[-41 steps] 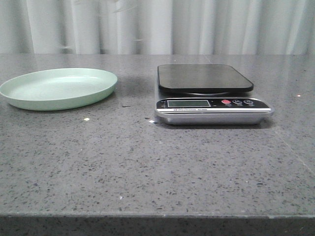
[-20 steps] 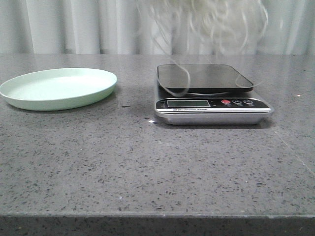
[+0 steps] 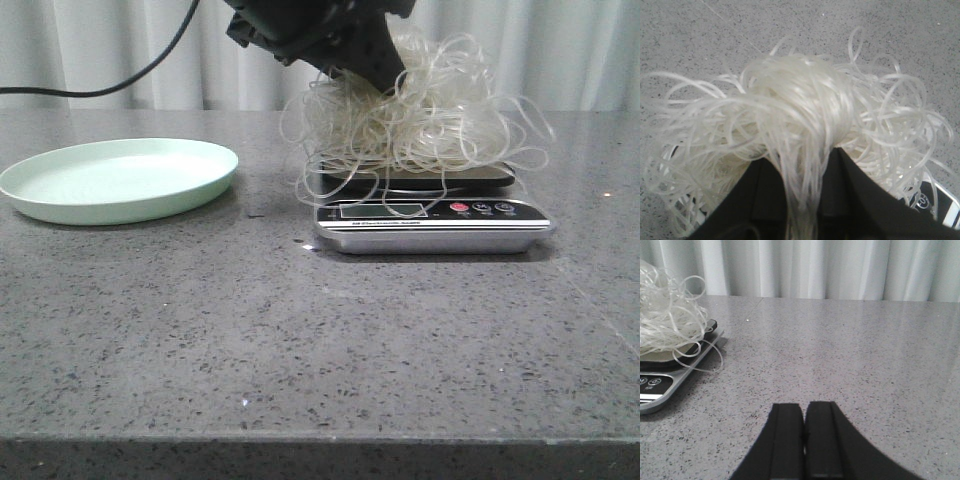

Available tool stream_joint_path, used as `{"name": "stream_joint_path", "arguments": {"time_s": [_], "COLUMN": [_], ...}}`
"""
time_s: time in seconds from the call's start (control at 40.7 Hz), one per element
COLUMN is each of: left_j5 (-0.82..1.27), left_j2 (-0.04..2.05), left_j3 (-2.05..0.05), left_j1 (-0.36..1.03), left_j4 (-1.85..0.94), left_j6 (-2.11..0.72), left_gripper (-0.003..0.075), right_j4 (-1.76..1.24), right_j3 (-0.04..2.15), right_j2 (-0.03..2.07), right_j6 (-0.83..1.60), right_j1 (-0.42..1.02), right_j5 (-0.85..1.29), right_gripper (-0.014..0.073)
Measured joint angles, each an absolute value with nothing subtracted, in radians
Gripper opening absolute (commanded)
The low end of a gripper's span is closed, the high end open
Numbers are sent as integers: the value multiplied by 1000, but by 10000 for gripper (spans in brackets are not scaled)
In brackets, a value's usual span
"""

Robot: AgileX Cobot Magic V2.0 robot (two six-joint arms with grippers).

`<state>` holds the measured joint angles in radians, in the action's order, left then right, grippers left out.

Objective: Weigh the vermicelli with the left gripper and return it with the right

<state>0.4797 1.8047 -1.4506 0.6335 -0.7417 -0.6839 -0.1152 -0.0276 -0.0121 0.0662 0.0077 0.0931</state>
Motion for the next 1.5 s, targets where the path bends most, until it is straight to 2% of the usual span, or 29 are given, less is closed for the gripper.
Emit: {"name": "stream_joint_path", "arguments": {"time_s": [0.197, 0.319, 0.467, 0.59, 1.155, 1.277, 1.498], "left_j5": [478, 487, 511, 537, 764, 841, 903], "left_j2": [1807, 1807, 1807, 1807, 1615, 1562, 1430], "left_j3": [-1451, -1451, -1451, -1451, -1451, -1451, -1418], "left_j1": [633, 633, 633, 629, 508, 474, 414], "left_j4": [-750, -750, -750, -750, -577, -457, -264], "left_j6": [-684, -684, -684, -684, -619, -531, -366], "left_gripper": [181, 298, 475, 529, 518, 419, 191], "right_j4": [-115, -115, -115, -115, -115, -115, -115], "right_j3": [-28, -28, -28, -28, -28, -28, -28], "right_j2": [-12, -12, -12, -12, -12, -12, -12], "right_j6": [66, 66, 66, 66, 66, 66, 66], "right_j1": [8, 8, 8, 8, 8, 8, 8], "right_j5": [93, 93, 93, 93, 93, 93, 93], "right_gripper": [151, 151, 151, 151, 151, 151, 151]}}
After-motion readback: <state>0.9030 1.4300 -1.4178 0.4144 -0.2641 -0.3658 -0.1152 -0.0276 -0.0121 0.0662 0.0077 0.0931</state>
